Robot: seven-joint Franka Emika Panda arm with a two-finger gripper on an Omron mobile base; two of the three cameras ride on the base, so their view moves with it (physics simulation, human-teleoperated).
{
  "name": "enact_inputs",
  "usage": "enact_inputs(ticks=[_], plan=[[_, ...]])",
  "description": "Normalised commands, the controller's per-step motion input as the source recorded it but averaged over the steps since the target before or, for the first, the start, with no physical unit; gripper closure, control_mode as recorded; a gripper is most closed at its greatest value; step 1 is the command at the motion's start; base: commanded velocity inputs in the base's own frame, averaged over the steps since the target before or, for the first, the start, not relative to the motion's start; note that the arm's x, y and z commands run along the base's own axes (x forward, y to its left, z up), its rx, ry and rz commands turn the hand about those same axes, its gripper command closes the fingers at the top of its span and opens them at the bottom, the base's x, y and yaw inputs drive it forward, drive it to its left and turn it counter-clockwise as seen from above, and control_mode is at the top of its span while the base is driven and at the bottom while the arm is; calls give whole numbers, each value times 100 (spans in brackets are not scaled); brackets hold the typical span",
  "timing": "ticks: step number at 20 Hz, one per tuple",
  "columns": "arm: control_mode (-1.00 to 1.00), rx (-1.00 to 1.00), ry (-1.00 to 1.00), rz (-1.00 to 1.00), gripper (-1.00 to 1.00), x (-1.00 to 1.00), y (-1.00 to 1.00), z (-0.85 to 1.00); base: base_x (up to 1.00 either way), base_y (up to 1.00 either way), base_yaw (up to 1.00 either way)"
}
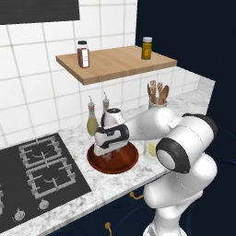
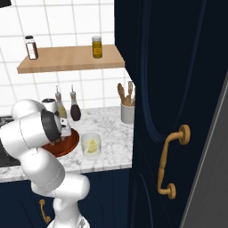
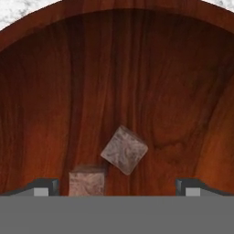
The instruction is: Grab a lemon wedge from the fridge and one ice cube from the ice bowl, and put them in the glass of lemonade.
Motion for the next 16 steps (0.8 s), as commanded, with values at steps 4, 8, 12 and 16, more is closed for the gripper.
enact_inputs(ticks=[4,8,12,16], plan=[[-100,0,-3,0,-100,-13,14,0,0,0,0],[-100,0,-2,0,-100,-1,9,0,0,0,0],[-100,0,0,0,-100,0,0,-32,0,0,0],[-100,0,0,0,-100,0,0,-31,0,0,0]])
